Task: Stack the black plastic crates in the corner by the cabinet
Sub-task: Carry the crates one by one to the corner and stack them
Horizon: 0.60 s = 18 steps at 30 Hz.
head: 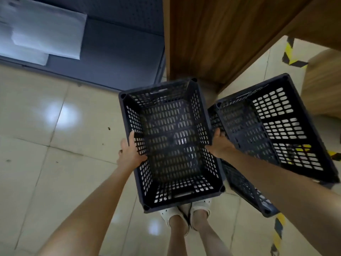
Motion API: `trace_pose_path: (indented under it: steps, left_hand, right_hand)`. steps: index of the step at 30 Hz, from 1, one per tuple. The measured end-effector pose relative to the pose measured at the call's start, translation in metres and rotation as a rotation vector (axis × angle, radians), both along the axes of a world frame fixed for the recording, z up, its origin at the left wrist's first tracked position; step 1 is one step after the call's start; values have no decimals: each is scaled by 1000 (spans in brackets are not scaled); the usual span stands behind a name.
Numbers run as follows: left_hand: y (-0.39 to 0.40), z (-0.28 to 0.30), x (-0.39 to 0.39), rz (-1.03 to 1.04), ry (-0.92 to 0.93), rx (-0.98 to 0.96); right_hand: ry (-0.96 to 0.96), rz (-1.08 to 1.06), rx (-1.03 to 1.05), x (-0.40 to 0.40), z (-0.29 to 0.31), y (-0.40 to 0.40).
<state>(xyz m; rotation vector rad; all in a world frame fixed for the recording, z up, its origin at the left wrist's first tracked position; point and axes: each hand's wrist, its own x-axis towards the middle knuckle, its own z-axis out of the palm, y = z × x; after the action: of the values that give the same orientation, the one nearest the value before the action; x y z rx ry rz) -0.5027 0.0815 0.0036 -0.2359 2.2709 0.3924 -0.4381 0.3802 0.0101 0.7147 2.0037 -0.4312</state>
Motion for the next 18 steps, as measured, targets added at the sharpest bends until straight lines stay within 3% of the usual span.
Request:
trace_pose_path:
  steps: [7,10,18]
  left_hand:
    - [-6,-45,5,345,-58,161]
    - [-13,-45,1,381,-66,178]
    - [-38,-7,22,392,-129,121]
  right_hand:
    - [85,-339,-119,-5,-36,1]
    - [65,-414,-131,-12,-39,3]
    - [-43,-377,-116,-6,-6,-7]
